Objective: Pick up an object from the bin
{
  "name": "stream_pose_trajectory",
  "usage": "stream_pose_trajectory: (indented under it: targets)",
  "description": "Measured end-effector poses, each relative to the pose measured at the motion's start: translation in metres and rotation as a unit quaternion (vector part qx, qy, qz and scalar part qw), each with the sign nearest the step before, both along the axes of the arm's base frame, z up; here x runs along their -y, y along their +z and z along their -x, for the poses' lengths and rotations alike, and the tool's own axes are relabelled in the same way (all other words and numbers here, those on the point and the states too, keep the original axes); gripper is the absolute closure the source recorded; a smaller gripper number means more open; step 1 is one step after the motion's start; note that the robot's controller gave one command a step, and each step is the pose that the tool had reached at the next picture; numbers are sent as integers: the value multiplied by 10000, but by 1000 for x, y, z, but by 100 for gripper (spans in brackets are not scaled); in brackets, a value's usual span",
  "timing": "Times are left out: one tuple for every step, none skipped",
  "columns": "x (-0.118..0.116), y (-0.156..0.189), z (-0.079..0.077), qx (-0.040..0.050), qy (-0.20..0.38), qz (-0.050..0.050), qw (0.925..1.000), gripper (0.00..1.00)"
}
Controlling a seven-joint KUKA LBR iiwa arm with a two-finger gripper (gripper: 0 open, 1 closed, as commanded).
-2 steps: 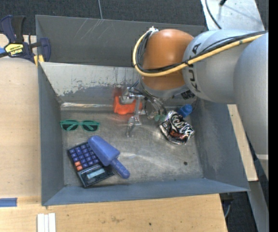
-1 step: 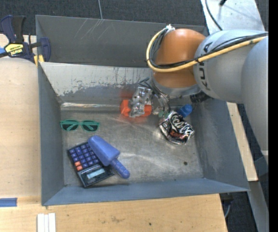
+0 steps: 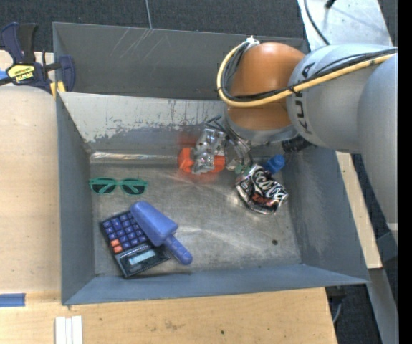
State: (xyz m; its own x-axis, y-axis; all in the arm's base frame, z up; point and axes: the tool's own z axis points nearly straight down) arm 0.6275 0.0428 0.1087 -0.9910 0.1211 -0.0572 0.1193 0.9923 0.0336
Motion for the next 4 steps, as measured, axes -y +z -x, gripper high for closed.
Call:
stream_pose_trajectory:
  targets:
    - [-4, 1, 1, -18, -19, 43, 10000, 100]
    - [-4, 1, 1, -18, -22, 41, 10000, 100]
    - [-4, 1, 1, -18, -23, 40, 10000, 100]
    - [-4, 1, 1, -18, -24, 40, 10000, 100]
